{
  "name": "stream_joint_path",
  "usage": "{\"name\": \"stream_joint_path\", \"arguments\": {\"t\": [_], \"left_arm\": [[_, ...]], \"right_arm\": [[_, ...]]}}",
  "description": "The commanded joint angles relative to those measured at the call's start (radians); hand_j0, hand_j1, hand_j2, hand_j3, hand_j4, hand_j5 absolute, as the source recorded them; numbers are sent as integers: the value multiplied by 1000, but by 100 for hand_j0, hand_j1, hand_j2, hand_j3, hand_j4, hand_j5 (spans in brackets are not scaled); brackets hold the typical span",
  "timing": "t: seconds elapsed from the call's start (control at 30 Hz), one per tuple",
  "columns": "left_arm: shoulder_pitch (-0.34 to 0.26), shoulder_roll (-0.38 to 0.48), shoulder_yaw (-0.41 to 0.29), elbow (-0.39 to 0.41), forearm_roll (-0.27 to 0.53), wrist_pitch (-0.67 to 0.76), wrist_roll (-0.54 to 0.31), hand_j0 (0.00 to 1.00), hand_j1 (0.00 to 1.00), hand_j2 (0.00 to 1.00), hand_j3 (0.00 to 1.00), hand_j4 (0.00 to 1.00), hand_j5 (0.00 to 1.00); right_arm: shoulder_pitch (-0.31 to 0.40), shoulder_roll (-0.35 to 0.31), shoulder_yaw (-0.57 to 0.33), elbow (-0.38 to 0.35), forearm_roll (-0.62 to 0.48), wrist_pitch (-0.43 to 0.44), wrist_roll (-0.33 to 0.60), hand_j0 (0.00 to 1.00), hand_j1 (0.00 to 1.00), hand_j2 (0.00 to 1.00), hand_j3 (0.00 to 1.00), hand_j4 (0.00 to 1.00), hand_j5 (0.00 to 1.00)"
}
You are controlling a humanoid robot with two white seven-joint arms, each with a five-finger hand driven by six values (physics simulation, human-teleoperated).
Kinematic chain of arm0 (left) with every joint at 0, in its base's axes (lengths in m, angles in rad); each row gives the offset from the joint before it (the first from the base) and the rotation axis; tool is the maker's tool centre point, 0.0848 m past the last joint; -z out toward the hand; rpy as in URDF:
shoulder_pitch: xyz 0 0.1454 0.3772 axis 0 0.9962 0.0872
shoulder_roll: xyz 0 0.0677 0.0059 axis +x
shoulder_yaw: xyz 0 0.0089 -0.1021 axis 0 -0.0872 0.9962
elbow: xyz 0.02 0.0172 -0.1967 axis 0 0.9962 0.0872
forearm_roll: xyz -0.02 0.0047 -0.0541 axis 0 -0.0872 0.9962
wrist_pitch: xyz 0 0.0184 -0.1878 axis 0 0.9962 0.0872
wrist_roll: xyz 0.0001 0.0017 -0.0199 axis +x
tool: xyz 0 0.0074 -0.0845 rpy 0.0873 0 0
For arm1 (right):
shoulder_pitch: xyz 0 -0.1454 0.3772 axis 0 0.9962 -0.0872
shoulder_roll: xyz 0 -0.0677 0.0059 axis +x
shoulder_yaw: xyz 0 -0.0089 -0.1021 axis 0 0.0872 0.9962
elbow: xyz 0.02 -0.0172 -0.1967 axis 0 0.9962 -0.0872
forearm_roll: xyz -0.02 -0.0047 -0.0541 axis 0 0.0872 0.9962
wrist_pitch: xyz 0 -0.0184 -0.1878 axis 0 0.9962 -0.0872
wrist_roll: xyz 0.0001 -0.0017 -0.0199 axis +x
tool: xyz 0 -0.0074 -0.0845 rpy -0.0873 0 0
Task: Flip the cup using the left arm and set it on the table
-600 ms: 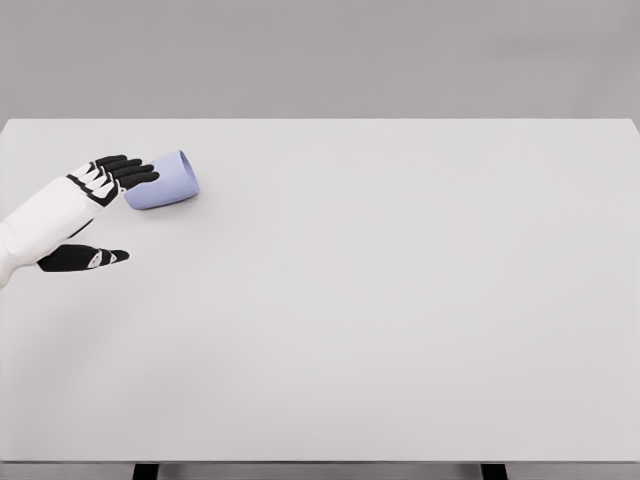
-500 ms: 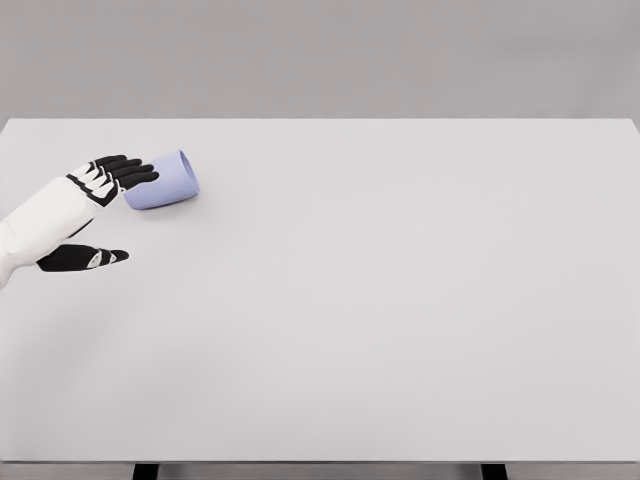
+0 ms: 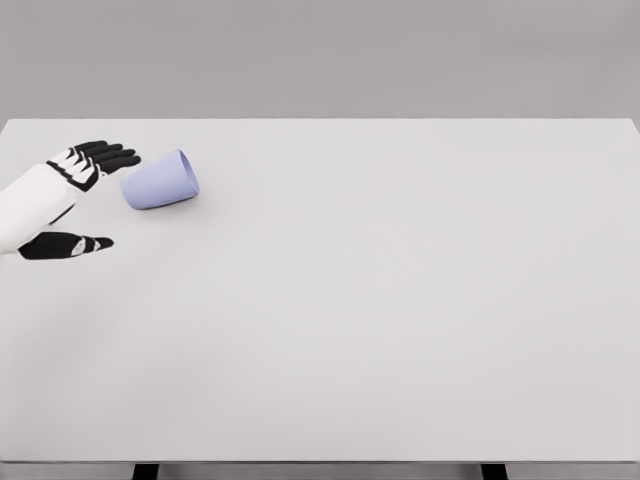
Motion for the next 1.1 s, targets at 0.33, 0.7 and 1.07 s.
{"name": "stream_joint_path", "arguments": {"t": [0.33,0.7,1.07], "left_arm": [[-253,-29,-33,-28,233,595,-467,100,100,100,100,100,100],[-410,-270,-152,-29,9,1222,-467,100,100,100,100,100,100],[-500,-357,-251,102,-147,1222,-467,100,100,100,100,100,100]], "right_arm": [[0,0,0,0,1,0,0,100,100,100,100,100,100],[0,0,0,0,0,0,0,100,100,100,100,100,100],[0,0,0,0,0,0,0,100,100,100,100,100,100]]}}
